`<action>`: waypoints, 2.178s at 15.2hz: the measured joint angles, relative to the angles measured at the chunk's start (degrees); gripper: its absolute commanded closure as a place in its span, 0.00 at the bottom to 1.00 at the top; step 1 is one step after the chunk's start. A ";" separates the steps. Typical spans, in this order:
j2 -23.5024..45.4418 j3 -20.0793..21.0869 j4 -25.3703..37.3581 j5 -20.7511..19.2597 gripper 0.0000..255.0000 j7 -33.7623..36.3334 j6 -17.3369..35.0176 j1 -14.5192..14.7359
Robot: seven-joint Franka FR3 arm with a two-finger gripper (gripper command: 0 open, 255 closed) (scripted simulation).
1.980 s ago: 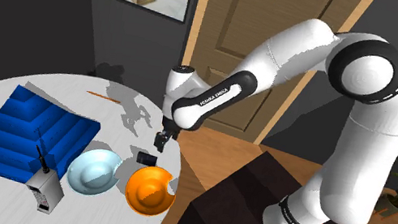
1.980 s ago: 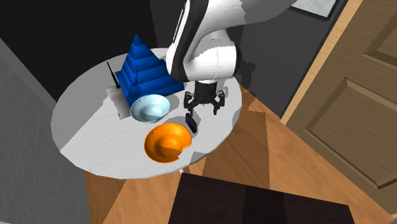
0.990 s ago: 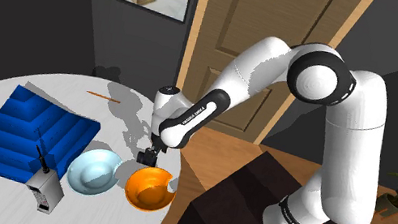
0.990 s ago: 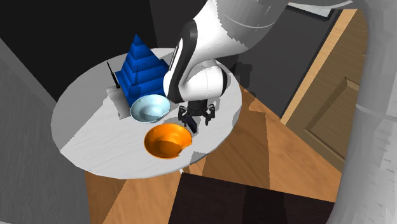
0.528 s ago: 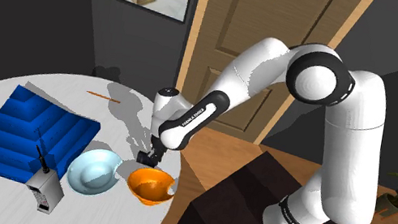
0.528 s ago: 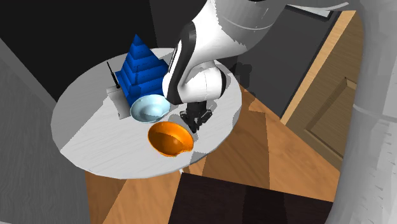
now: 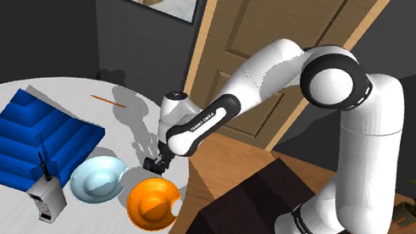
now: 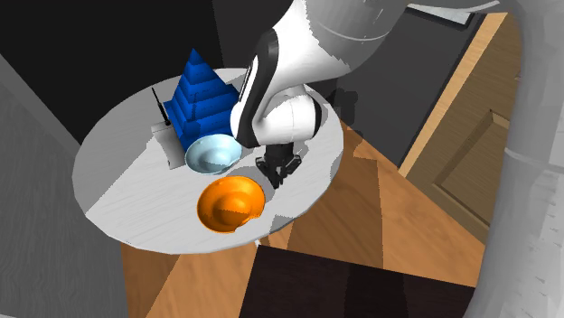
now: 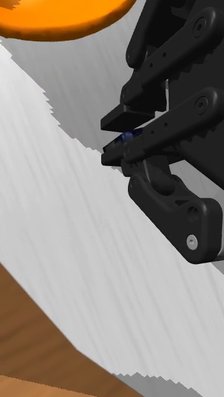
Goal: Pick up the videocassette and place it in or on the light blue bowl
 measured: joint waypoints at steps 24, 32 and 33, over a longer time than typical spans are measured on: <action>-16.05 2.58 -2.23 3.26 1.00 -1.07 -13.68 -2.01; -17.28 3.60 1.36 3.45 1.00 1.43 -18.30 -0.51; -16.33 3.87 3.33 3.16 1.00 2.65 -19.29 0.29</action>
